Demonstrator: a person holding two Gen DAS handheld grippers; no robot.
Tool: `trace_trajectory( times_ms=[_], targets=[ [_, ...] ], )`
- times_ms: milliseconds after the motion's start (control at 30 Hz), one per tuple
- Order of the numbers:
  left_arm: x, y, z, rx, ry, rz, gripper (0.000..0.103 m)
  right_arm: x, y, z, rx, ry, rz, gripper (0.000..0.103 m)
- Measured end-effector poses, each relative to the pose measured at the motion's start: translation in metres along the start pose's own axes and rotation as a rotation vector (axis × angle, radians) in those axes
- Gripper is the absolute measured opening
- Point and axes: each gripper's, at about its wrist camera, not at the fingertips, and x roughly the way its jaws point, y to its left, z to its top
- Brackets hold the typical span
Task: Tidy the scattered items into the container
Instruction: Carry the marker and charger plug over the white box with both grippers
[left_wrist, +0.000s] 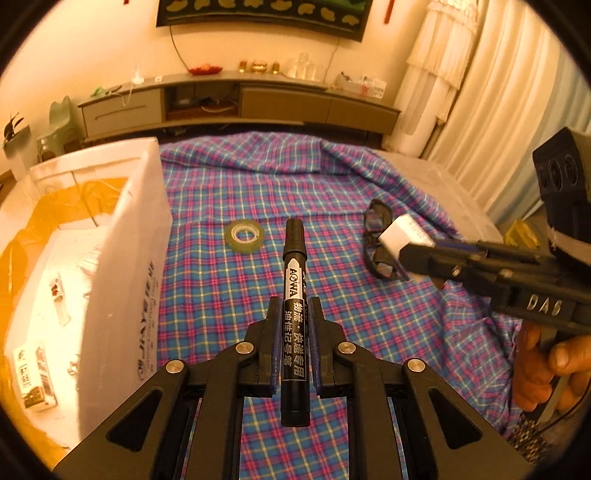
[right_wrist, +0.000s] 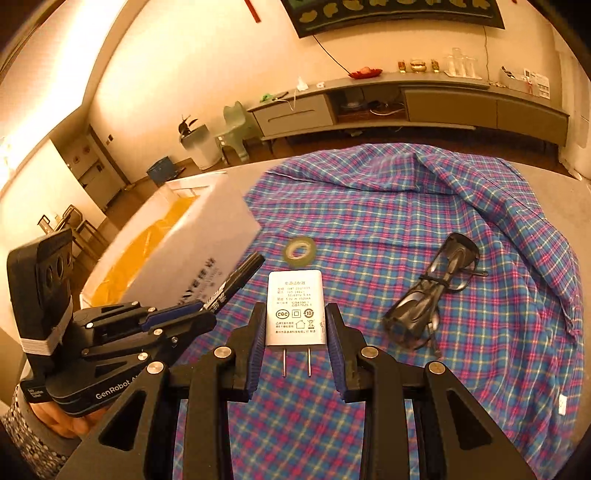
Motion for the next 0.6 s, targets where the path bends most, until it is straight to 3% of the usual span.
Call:
trace_trajectory(
  times_ms=[600],
  targets=[
    [-0.072, 0.038, -0.004, -0.055, -0.125, -0.035, 0.013, -0.014, 0.073, -0.004, -0.072, -0.060, 0.032, 0.032]
  ],
)
